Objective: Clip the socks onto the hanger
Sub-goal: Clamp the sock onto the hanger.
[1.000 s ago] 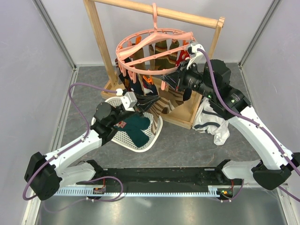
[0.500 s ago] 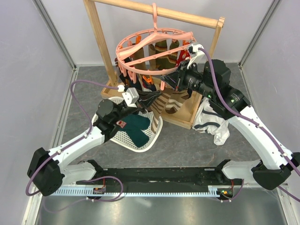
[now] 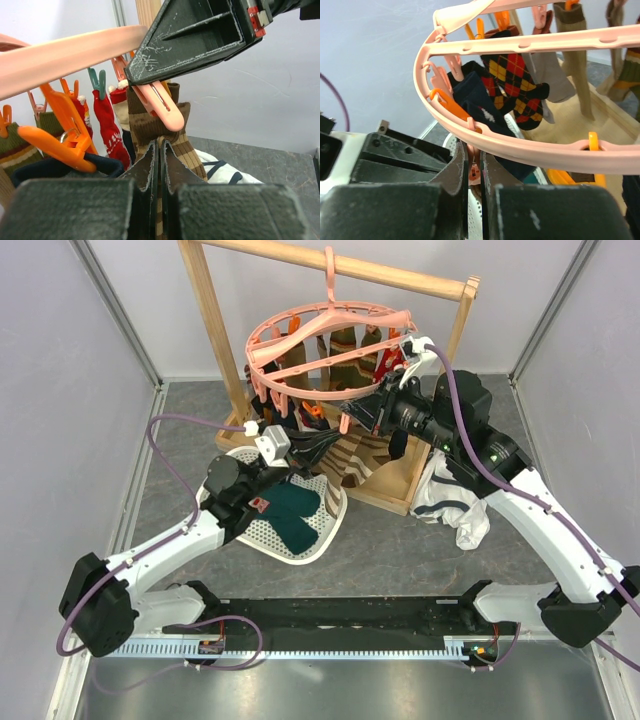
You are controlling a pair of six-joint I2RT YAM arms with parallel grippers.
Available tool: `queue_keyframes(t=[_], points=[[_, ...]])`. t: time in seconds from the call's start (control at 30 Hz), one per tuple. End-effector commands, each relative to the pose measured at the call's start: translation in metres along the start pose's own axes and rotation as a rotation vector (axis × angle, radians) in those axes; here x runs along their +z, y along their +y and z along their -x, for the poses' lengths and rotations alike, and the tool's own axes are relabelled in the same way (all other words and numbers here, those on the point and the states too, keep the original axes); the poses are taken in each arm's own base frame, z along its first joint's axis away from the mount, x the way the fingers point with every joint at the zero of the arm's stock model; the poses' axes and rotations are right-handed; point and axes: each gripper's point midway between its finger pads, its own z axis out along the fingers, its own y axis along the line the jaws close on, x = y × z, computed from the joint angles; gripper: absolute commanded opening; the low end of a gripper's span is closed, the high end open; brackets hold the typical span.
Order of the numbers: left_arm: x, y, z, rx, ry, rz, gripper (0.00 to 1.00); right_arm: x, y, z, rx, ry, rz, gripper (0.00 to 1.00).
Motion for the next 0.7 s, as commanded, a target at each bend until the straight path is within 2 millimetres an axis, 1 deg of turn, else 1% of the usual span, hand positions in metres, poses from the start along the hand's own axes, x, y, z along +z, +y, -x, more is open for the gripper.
queue_keyframes(t=[0.0,0.17,0.23,0.43,0.53,0.57,0.63,0.67], points=[[-0.003,-0.001,0.043,0.002,-0.128,0.018,0.02,-0.009,-0.003,0.018,-0.05,-0.082,-0.027,0.0],[-0.009,-0.006,0.05,-0.007,-0.141,0.016,0.02,-0.01,-0.003,0.015,-0.058,-0.078,-0.021,0.0],[-0.01,-0.006,0.048,-0.007,-0.138,0.021,0.02,-0.011,-0.001,0.016,-0.057,-0.082,-0.011,0.0],[-0.004,-0.004,0.046,-0.007,-0.131,0.031,0.02,-0.011,0.006,0.015,-0.033,-0.085,0.029,0.0],[-0.002,-0.007,0.045,-0.011,-0.132,0.026,0.02,-0.011,0.006,0.015,-0.027,-0.094,0.032,0.0],[-0.001,-0.007,0.047,-0.009,-0.138,0.027,0.02,-0.011,0.007,0.016,-0.025,-0.103,0.034,0.0],[0.001,-0.009,0.046,-0.014,-0.135,0.022,0.02,-0.012,0.006,0.013,-0.012,-0.103,0.037,0.0],[0.001,-0.009,0.046,-0.013,-0.136,0.023,0.02,-0.012,0.009,0.016,-0.011,-0.115,0.05,0.0]])
